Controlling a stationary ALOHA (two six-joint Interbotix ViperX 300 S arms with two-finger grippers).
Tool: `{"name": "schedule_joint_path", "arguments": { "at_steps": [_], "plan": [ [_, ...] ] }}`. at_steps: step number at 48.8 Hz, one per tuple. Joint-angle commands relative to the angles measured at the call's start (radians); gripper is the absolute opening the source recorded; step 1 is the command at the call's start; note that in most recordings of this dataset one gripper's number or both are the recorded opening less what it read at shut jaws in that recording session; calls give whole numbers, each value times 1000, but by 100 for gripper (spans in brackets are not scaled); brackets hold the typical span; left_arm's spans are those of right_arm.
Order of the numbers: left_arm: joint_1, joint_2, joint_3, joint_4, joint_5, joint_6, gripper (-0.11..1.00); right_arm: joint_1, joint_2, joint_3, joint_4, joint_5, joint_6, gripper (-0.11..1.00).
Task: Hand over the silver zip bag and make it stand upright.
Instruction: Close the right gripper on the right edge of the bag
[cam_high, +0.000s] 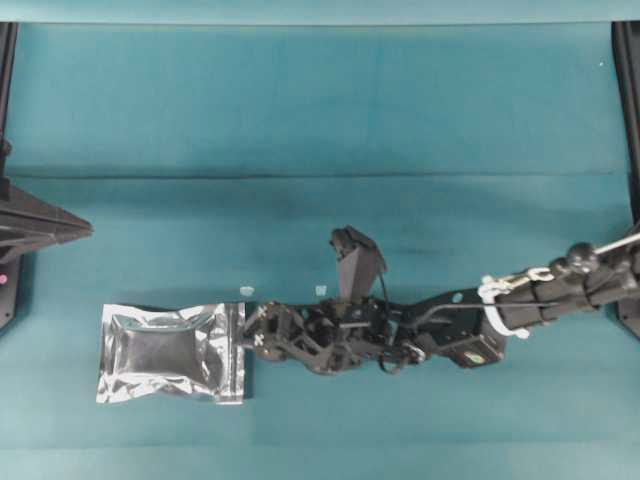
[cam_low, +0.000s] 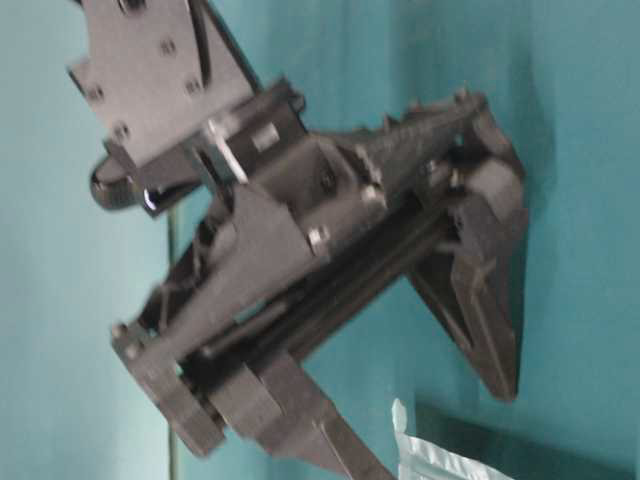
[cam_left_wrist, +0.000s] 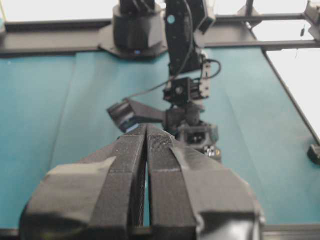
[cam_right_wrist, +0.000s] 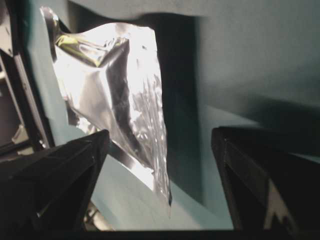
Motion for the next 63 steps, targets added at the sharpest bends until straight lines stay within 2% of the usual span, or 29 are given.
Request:
{"name": "schedule_joint_path", "arguments": {
  "at_steps": [1, 21, 34, 46, 50, 53, 63],
  "plan": [
    [-2, 0, -12, 3, -3, 0, 0, -8, 11, -32, 2, 2, -2, 91],
    [-2, -6, -9, 3, -2, 3, 0, -38, 107, -179, 2, 32, -44, 91],
    [0, -6, 3, 3, -3, 9, 0, -35, 129, -202, 3, 66, -44, 91],
    [-2, -18, 3, 3, -2, 9, 0, -32, 129, -202, 2, 94, -43, 82],
    [-2, -25, 3, 3, -2, 9, 0, -32, 129, -201, 2, 123, -43, 74],
    [-2, -31, 2, 3, -3, 9, 0, -32, 127, -199, 2, 130, -43, 64],
    [0, -43, 2, 3, -3, 9, 0, -35, 110, -206, -9, 77, -54, 11]
  ]
}}
